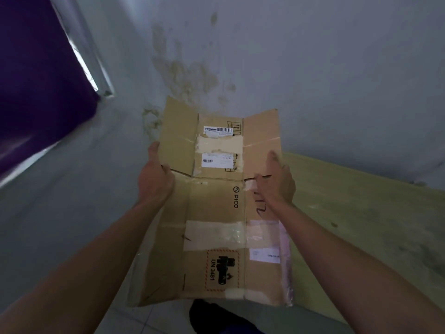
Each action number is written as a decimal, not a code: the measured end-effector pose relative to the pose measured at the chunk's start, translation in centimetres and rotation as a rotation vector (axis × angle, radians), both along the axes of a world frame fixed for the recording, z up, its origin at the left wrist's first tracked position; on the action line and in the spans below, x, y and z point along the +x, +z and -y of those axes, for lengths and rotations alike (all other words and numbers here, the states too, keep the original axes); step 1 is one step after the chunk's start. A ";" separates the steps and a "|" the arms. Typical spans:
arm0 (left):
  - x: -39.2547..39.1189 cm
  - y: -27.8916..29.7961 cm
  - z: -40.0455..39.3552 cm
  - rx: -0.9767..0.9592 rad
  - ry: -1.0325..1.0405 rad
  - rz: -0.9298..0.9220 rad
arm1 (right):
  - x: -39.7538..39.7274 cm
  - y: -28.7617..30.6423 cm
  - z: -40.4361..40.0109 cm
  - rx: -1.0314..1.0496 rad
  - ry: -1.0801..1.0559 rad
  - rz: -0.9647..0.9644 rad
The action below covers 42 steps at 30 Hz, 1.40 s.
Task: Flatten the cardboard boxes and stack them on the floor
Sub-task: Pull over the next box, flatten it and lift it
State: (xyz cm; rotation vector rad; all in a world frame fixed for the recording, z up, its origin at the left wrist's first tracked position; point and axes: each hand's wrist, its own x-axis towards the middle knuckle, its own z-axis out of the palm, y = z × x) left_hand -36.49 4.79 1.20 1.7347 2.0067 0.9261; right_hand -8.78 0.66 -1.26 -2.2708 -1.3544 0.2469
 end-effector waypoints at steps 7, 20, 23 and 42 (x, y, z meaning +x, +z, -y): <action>-2.7 -3.6 -9.6 -0.120 -0.043 -0.045 | -3.6 -3.8 -8.4 -0.082 0.004 -0.045; -4.4 -18.8 -21.0 -0.310 -0.188 -0.136 | -8.1 -19.6 -16.4 -0.307 -0.101 -0.219; -4.1 -25.3 -23.2 -0.389 -0.262 -0.172 | -8.4 -26.5 -17.4 -0.339 -0.148 -0.244; -3.5 -71.6 -35.5 -0.484 -0.469 -0.197 | -4.6 -70.2 -25.7 -0.343 -0.273 -0.354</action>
